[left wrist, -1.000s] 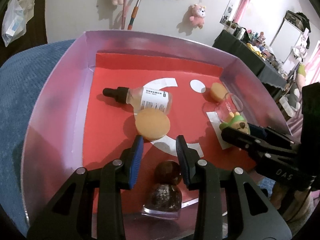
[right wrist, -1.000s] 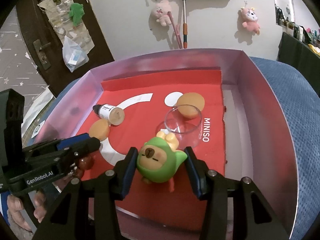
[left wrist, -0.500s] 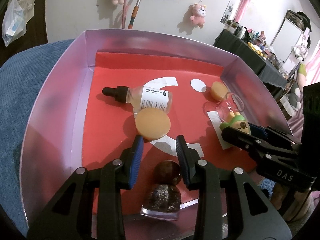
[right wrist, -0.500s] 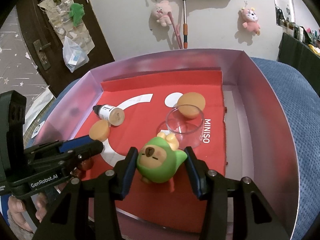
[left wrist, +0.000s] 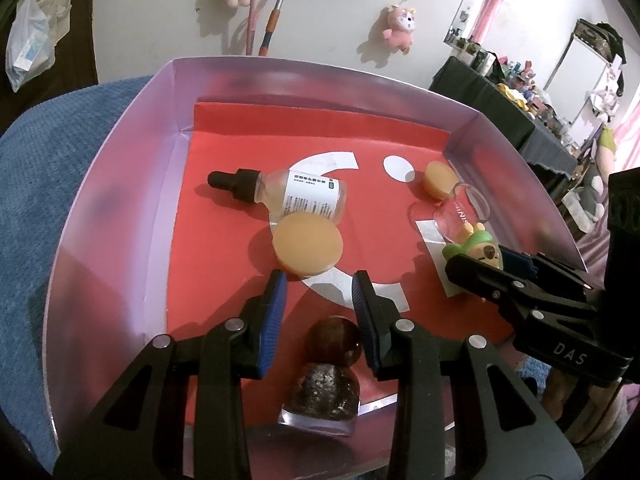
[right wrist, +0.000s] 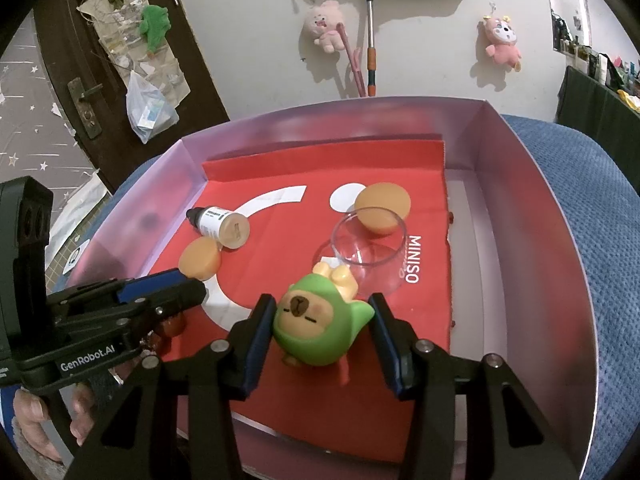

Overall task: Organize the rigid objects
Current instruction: 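Lower both items onto the red paper and open both tools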

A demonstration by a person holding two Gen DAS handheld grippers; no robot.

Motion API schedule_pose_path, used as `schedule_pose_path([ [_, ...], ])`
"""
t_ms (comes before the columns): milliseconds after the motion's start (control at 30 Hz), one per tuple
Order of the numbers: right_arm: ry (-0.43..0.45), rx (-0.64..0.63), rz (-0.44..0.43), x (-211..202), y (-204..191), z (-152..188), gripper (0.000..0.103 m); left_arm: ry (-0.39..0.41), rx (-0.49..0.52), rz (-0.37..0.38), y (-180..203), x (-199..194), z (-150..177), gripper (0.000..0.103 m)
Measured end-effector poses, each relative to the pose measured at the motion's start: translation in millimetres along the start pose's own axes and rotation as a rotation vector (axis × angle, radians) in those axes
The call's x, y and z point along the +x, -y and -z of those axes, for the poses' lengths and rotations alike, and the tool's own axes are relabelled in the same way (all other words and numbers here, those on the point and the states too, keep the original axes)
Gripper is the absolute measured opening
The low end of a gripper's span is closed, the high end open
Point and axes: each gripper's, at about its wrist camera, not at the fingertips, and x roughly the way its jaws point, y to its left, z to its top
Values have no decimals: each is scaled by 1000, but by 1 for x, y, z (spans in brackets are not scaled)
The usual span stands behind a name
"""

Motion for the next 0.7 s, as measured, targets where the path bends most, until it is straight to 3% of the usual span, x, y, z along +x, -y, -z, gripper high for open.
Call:
schedule_pose_path([
  [433,11,9,-16,-3,1,-1,52,-2,-2,-41,-1,-3,1,33],
  [600,13,8,-21,-6,0,0,60,-1,-3,-46,-2,-5,2,35],
  [667,14,6,-21,-7,-1,0,60,3,-4,-50,-2,-7,3,62],
  [700,14,7,-23,-8,-1,0,60,8,-3,-48,-1,-8,4,66],
])
